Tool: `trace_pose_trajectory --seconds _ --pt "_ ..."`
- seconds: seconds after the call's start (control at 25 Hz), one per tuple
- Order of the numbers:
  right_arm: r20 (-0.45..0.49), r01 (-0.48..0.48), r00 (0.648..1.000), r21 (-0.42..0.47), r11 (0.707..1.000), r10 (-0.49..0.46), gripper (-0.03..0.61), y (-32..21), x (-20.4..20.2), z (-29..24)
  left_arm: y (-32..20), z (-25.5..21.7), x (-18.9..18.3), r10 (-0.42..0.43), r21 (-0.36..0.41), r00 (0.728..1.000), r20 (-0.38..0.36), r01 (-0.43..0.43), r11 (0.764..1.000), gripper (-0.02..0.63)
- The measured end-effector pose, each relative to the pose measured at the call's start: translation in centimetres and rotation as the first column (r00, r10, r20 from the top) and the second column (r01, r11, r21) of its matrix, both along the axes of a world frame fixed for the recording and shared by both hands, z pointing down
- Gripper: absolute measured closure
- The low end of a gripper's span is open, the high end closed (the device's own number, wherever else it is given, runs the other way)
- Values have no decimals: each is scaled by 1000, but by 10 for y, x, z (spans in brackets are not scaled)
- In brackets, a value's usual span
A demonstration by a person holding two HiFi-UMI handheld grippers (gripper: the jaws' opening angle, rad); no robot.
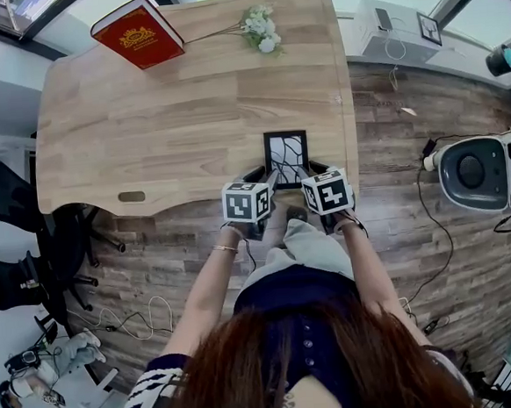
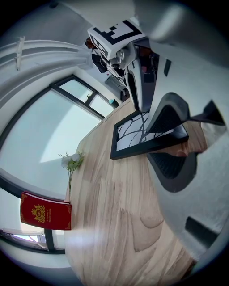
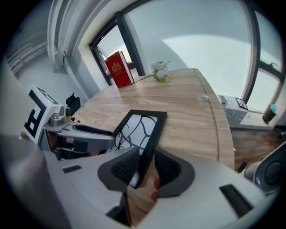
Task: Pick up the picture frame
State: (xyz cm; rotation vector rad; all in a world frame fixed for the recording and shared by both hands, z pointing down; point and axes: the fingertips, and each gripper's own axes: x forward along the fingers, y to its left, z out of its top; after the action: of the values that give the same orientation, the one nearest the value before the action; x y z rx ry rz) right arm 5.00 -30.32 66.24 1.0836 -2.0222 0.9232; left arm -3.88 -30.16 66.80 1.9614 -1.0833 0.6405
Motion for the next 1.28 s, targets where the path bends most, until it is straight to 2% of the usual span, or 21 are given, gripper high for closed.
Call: trace_pose_trajectory --seconds 0.24,0.52,0.92,1.28 --pt "16 -10 1000 -15 1000 10 477 -1 -2 3 -4 1 1 -14 15 1000 9 14 1000 483" --pt "56 -71 996 -18 997 72 476 0 0 4 -5 2 -1 -44 26 999 22 43 999 492" --pt "24 -72 997 9 997 72 486 1 2 3 -3 2 -2 -75 8 997 4 75 997 509" --pt "14 -96 995 61 994 95 494 7 4 -7 1 -8 -1 -80 50 997 9 79 996 523"
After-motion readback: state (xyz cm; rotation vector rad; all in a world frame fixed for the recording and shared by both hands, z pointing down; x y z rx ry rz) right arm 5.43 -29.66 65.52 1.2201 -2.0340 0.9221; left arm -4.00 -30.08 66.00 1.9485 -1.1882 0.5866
